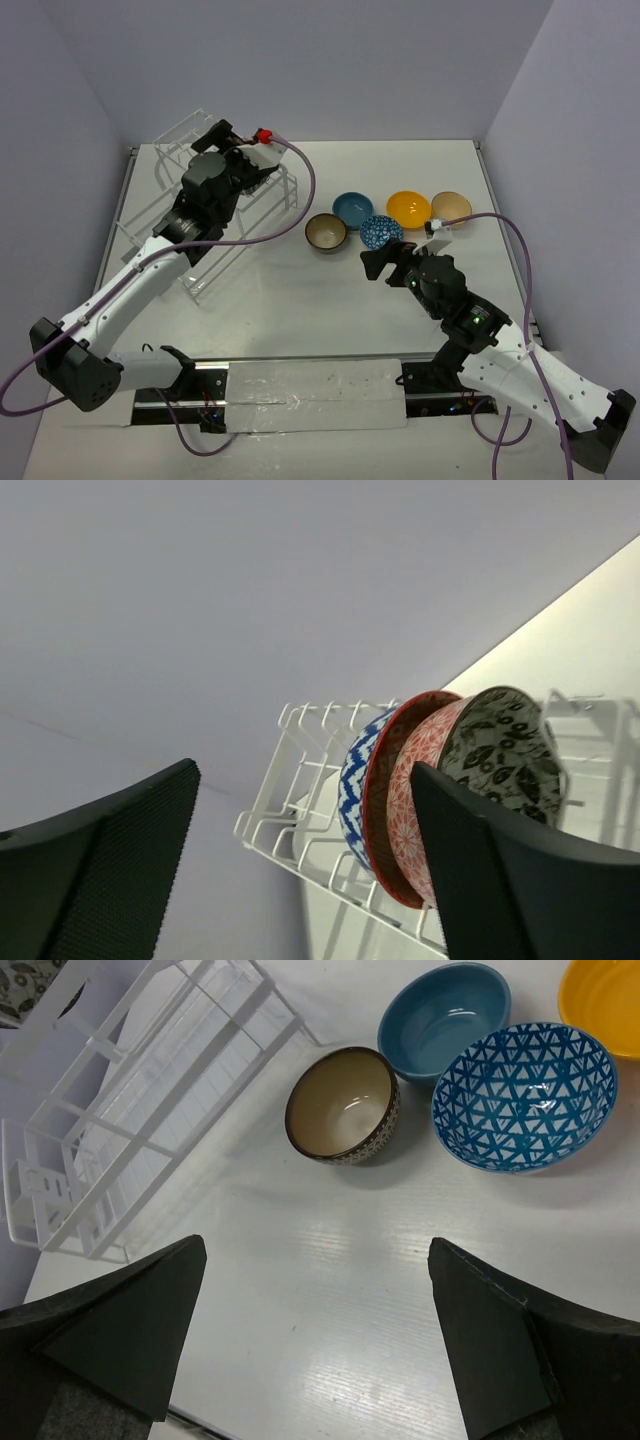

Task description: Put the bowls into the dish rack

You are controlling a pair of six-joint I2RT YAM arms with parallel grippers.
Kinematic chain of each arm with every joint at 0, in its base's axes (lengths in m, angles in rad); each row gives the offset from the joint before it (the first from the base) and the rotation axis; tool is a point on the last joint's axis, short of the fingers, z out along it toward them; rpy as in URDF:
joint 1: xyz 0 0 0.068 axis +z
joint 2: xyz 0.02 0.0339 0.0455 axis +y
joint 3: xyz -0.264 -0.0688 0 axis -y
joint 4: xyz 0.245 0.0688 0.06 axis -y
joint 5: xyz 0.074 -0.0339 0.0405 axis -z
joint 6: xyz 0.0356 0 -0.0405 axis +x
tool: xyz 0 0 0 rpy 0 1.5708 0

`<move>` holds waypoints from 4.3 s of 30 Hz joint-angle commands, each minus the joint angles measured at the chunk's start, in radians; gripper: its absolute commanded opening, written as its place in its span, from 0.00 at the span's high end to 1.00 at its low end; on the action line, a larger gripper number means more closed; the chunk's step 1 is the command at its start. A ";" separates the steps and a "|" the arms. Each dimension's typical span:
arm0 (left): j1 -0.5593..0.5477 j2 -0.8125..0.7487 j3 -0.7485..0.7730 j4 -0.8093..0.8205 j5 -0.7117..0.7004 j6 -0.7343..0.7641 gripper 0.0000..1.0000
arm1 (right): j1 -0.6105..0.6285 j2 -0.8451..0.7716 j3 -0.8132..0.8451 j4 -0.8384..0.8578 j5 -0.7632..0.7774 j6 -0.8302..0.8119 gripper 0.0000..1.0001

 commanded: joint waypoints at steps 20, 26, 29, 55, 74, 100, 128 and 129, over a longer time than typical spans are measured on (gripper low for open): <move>-0.005 -0.237 0.077 -0.424 0.106 -1.103 0.01 | -0.244 0.344 0.195 -0.276 0.147 0.202 0.01; -0.005 -0.345 -0.081 -0.449 0.232 -1.186 0.01 | -0.354 0.555 0.241 -0.161 0.043 0.163 0.04; -0.005 -0.379 -0.138 -0.463 0.233 -1.209 0.01 | -0.374 0.658 0.273 -0.112 0.000 0.169 0.09; -0.067 -0.284 -0.218 -0.322 0.362 -1.370 0.01 | -0.458 0.924 0.252 0.031 -0.006 0.224 0.69; -0.293 0.029 -0.036 -0.285 0.177 -1.450 0.02 | -0.368 0.394 0.103 0.025 0.131 0.102 1.00; -0.474 0.411 0.372 -0.483 -0.104 -1.234 0.34 | -0.202 0.142 0.095 0.092 0.076 0.054 1.00; -0.474 0.547 0.552 -0.616 -0.092 -1.174 0.78 | -0.201 0.112 0.083 0.122 0.040 0.033 1.00; -0.474 0.547 0.552 -0.615 -0.095 -1.174 0.81 | -0.201 0.112 0.083 0.123 0.038 0.033 1.00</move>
